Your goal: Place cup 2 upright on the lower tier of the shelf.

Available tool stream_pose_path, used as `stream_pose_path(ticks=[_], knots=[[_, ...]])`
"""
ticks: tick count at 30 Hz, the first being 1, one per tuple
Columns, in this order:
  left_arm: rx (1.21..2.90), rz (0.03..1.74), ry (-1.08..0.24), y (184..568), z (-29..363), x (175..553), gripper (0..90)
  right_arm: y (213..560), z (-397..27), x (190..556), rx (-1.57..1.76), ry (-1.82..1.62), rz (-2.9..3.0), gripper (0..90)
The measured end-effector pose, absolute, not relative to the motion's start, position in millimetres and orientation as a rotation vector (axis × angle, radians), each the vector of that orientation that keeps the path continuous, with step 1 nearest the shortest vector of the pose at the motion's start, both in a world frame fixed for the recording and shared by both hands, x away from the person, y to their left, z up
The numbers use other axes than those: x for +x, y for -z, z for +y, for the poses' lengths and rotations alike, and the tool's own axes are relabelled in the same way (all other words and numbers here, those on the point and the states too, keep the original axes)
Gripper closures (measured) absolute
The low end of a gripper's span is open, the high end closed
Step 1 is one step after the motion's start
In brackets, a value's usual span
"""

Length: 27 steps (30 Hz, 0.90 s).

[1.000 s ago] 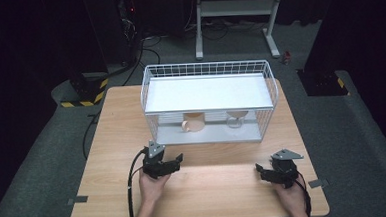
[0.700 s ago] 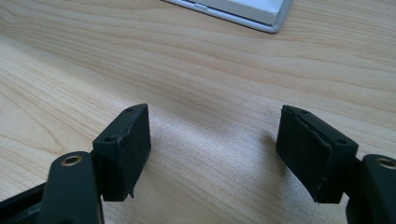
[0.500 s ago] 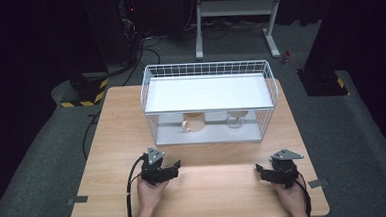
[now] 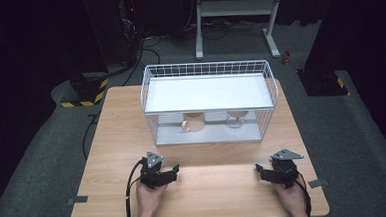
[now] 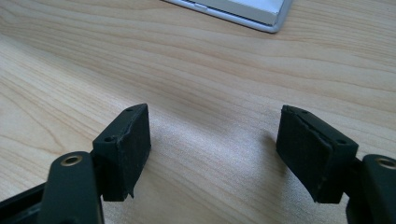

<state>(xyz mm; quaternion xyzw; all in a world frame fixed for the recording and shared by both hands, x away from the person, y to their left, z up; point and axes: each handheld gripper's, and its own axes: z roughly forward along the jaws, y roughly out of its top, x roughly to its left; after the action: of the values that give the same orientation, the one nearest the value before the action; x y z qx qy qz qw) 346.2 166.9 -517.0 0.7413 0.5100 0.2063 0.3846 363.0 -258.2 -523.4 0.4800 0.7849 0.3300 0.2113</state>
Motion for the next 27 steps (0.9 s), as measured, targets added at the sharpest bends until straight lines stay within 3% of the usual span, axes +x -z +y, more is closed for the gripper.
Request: stream_pose_path(ticks=[27], knots=[[1.929,1.331,-0.542,527.5,166.0,338.5,21.8,523.4,-258.1,363.0,1.335,-0.918,2.18,26.2]])
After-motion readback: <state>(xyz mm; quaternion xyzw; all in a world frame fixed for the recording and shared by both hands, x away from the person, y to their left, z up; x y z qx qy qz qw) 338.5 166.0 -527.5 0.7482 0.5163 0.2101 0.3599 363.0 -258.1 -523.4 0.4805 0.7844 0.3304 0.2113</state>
